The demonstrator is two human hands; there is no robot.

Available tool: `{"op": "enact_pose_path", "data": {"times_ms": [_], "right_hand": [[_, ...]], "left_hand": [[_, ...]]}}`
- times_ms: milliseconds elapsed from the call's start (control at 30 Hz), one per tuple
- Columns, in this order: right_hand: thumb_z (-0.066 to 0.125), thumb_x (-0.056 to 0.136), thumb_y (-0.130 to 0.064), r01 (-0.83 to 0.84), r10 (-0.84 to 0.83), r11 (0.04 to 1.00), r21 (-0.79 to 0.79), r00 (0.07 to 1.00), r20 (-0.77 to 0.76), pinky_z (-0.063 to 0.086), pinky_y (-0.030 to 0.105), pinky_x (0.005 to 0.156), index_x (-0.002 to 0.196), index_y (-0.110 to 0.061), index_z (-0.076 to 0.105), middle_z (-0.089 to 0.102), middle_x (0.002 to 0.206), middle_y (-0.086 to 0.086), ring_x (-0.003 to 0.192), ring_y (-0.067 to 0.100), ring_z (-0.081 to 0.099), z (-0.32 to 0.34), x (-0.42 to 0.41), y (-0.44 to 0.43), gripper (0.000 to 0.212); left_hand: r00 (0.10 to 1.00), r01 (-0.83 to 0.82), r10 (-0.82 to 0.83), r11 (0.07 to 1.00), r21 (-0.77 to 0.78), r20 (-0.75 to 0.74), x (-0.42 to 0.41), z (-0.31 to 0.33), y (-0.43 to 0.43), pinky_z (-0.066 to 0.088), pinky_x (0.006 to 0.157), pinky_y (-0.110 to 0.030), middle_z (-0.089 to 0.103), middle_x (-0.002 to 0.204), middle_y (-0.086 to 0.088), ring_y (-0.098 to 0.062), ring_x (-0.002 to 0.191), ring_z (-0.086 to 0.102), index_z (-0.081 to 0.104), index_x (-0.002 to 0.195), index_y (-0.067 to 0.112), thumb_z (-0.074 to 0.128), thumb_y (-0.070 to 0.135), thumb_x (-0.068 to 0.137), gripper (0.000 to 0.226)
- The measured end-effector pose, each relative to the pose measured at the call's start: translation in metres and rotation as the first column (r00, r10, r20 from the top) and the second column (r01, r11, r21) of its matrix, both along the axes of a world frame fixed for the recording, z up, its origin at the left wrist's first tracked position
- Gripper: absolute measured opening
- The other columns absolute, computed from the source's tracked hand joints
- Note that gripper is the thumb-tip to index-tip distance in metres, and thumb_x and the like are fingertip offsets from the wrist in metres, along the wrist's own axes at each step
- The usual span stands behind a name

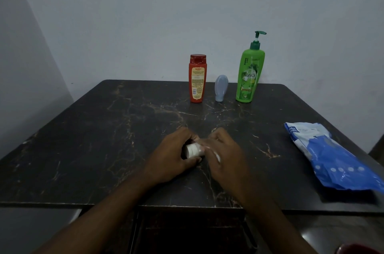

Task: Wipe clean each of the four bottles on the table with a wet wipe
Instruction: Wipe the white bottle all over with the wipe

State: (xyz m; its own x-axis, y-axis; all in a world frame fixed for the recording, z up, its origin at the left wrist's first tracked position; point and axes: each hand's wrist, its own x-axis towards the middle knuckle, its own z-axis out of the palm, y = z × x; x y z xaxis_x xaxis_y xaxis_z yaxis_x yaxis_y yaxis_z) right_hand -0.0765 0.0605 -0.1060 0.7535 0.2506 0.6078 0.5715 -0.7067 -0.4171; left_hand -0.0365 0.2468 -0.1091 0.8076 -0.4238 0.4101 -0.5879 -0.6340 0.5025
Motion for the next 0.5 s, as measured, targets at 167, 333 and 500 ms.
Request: {"op": "enact_pose_path", "data": {"times_ms": [167, 333, 500], "right_hand": [[0.051, 0.093, -0.021, 0.147, -0.147, 0.989, -0.012, 0.989, -0.025, 0.056, 0.033, 0.069, 0.116, -0.024, 0.062, 0.046, 0.108, -0.008, 0.081, 0.011, 0.057, 0.0005, 0.0021, -0.0021, 0.025], [0.046, 0.094, -0.023, -0.018, 0.018, 0.997, -0.078, 1.0, 0.0, 0.053, 0.033, 0.06, 0.116, -0.02, 0.062, 0.047, 0.105, -0.005, 0.074, 0.011, 0.053, 0.0019, -0.0049, 0.0039, 0.028], [0.046, 0.09, -0.025, 0.101, -0.101, 0.994, -0.035, 0.995, 0.001, 0.053, 0.03, 0.062, 0.114, -0.022, 0.064, 0.047, 0.103, -0.005, 0.073, 0.009, 0.052, 0.0023, -0.0025, 0.0024, 0.03]], "left_hand": [[1.0, -0.001, 0.001, 1.0, -0.005, 0.018, -0.0001, 0.0002, -0.0001, 0.054, 0.08, -0.034, 0.062, 0.107, 0.015, -0.003, 0.094, 0.059, 0.06, 0.11, 0.029, 0.084, 0.033, 0.076, 0.042], [0.999, 0.033, -0.033, 0.999, -0.013, 0.004, -0.0023, 0.0014, -0.0007, 0.053, 0.08, -0.031, 0.062, 0.107, 0.014, -0.004, 0.095, 0.059, 0.061, 0.109, 0.027, 0.083, 0.029, 0.079, 0.038], [1.0, 0.013, -0.013, 1.0, -0.006, 0.014, -0.0032, 0.0015, -0.0008, 0.049, 0.078, -0.023, 0.06, 0.106, 0.016, -0.001, 0.093, 0.057, 0.061, 0.109, 0.028, 0.084, 0.029, 0.078, 0.039]]}}
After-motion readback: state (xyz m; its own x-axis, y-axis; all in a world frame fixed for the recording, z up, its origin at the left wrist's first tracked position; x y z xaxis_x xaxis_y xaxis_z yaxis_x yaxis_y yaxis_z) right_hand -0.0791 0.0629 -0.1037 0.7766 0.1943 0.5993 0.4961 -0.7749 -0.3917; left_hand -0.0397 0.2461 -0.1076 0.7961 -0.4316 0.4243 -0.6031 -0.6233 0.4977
